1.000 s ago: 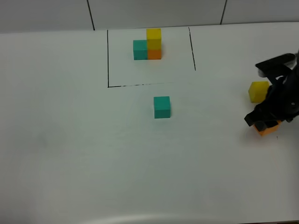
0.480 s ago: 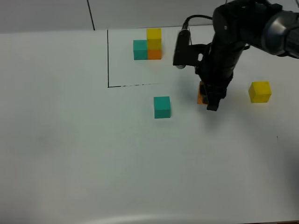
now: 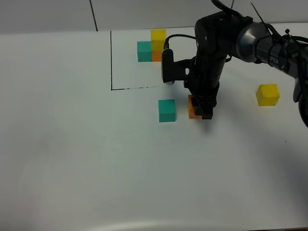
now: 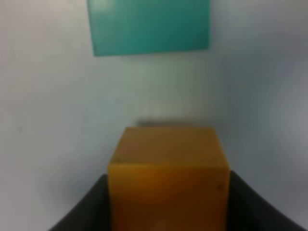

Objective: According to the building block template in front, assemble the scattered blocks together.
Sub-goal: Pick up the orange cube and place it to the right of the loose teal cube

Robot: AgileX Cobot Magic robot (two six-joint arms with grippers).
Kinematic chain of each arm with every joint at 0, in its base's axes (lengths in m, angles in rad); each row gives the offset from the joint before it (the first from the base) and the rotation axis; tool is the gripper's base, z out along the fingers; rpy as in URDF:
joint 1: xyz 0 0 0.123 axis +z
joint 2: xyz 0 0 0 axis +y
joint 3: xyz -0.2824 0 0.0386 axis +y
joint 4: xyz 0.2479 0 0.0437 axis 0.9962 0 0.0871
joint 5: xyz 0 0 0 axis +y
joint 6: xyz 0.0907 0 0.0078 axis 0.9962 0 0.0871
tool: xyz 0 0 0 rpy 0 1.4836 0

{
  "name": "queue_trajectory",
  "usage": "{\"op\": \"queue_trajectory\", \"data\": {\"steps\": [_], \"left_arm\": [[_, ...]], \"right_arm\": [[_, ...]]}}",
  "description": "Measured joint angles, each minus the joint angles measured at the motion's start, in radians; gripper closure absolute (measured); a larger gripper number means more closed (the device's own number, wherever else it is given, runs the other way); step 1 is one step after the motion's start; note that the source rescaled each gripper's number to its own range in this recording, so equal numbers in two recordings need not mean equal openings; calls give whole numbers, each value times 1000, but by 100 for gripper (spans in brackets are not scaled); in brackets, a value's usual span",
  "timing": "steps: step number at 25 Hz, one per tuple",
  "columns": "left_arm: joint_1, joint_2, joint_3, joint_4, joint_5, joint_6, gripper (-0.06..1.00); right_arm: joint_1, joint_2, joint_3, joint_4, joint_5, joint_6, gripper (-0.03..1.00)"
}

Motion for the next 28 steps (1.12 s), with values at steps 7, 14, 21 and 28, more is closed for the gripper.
{"op": "queue_trajectory", "data": {"steps": [7, 14, 21, 28], "left_arm": [[0, 0, 0, 0, 0, 0, 28], [0, 0, 0, 0, 0, 0, 28], [0, 0, 0, 0, 0, 0, 28], [0, 0, 0, 0, 0, 0, 28]], "right_arm": [[23, 33, -13, 0, -9, 4, 97], [40, 41, -20, -8, -34, 22, 97], [56, 44, -20, -8, -68, 30, 97], [57, 44, -21, 1, -68, 31, 97]]}}
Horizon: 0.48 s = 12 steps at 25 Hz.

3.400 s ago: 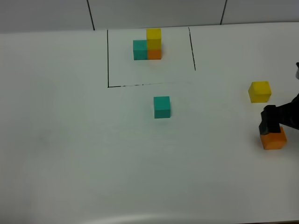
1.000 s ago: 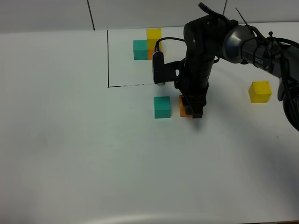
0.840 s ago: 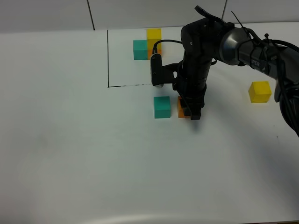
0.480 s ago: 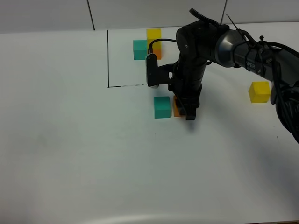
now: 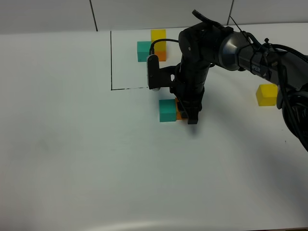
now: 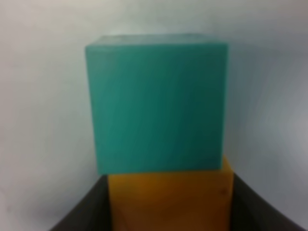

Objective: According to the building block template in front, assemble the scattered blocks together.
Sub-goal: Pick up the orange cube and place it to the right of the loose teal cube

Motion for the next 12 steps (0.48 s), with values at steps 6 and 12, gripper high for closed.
{"op": "queue_trajectory", "data": {"steps": [6, 12], "left_arm": [[0, 0, 0, 0, 0, 0, 28], [0, 0, 0, 0, 0, 0, 28]], "right_arm": [[0, 0, 0, 0, 2, 1, 97], [0, 0, 0, 0, 2, 0, 97]]}}
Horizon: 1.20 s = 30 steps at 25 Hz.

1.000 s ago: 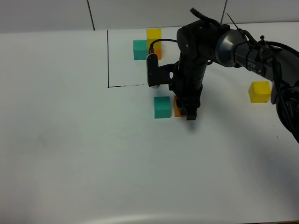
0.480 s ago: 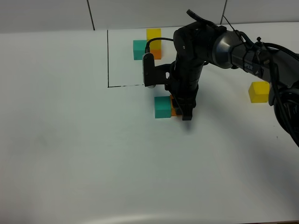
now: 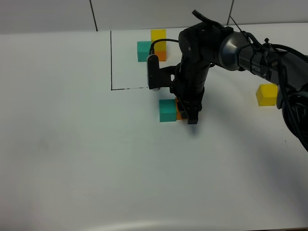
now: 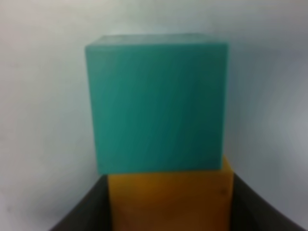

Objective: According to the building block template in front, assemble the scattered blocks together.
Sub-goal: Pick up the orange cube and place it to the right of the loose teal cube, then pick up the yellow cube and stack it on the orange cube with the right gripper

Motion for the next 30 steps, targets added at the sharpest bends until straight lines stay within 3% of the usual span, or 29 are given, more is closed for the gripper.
{"op": "queue_trajectory", "data": {"steps": [6, 8, 11, 14, 17, 20, 24, 30], "left_arm": [[0, 0, 0, 0, 0, 0, 28], [0, 0, 0, 0, 0, 0, 28], [0, 0, 0, 0, 0, 0, 28], [0, 0, 0, 0, 0, 0, 28], [0, 0, 0, 0, 0, 0, 28], [0, 0, 0, 0, 0, 0, 28], [0, 0, 0, 0, 0, 0, 28], [0, 0, 0, 0, 0, 0, 28]], "right_arm": [[0, 0, 0, 0, 0, 0, 97], [0, 0, 0, 2, 0, 0, 92], [2, 6, 1, 11, 6, 7, 61], [1, -3, 1, 11, 8, 51, 23], [-16, -26, 1, 3, 29, 125, 2], [-48, -75, 10, -9, 60, 195, -3], [-111, -173, 83, -19, 24, 288, -3], [-230, -300, 232, -48, -102, 603, -3]]}}
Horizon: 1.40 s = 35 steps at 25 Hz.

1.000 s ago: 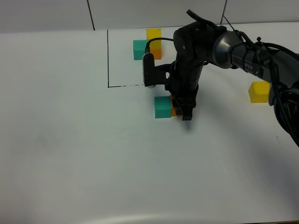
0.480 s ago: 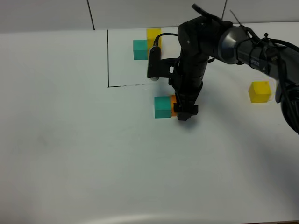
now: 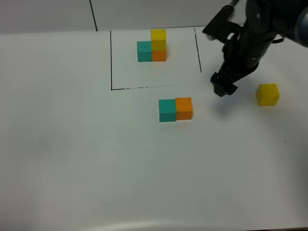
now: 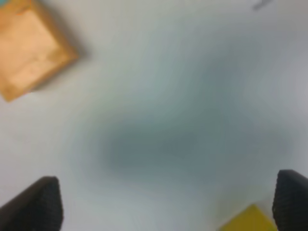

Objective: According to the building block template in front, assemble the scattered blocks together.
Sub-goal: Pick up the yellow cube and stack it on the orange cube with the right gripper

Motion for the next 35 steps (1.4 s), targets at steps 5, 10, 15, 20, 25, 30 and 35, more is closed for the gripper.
{"op": "queue_trajectory", "data": {"steps": [5, 10, 15, 20, 25, 30, 35], "left_arm": [[0, 0, 0, 0, 0, 0, 28], [0, 0, 0, 0, 0, 0, 28], [0, 0, 0, 0, 0, 0, 28], [0, 0, 0, 0, 0, 0, 28], [0, 0, 0, 0, 0, 0, 28], [0, 0, 0, 0, 0, 0, 28], [0, 0, 0, 0, 0, 0, 28]], "right_arm": [[-108, -22, 61, -26, -67, 308, -3], [-166, -22, 67, -30, -99, 414, -3], [-184, 10, 67, -30, -121, 428, -3], [-184, 74, 67, -30, -91, 427, -1], [-184, 111, 69, -32, -92, 411, 2], [-184, 123, 69, -56, -93, 410, 39], [-184, 128, 69, -123, -96, 410, 96]]}}
